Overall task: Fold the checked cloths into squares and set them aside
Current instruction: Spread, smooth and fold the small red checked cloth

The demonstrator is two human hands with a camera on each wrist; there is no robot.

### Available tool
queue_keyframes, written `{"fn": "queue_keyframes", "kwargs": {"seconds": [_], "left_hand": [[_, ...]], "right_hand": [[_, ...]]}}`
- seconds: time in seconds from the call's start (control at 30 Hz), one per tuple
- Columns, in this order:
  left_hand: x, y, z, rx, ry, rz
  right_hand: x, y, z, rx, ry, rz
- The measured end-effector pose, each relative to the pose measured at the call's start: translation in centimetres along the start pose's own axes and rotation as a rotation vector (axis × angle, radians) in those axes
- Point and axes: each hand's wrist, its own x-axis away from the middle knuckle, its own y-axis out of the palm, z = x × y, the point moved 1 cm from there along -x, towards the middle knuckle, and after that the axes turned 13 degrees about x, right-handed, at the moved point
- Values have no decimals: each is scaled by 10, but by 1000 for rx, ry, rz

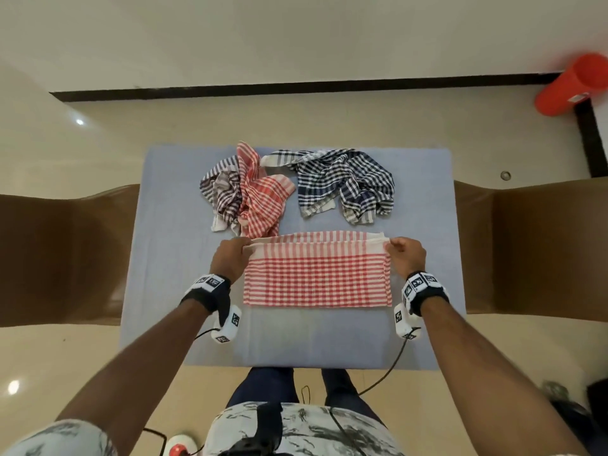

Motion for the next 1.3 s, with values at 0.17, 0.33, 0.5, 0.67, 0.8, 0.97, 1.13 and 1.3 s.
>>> {"fn": "queue_keyframes", "kwargs": {"seconds": [0.17, 0.33, 0.5, 0.67, 0.8, 0.97, 1.13, 1.3], "left_hand": [[-20, -8, 14, -64, 66, 27], [-28, -5, 10, -72, 80, 6], [-31, 0, 19, -88, 25, -11], [-25, 2, 26, -148, 58, -65], [-5, -11, 22, -188, 203, -87], [33, -39, 21, -241, 264, 26], [71, -58, 24, -205, 248, 146], [93, -73, 29, -192, 207, 173]], "right_hand": [[-18, 9, -15, -50, 28, 47], [-31, 21, -17, -49, 91, 83], [-35, 28, -23, -1, 94, 60], [-26, 26, -25, 46, -45, 60], [0, -2, -26, -26, -118, 110], [37, -40, -16, -44, -241, 88], [64, -72, -10, -37, -345, 128], [82, -86, 2, -99, -405, 53]]}}
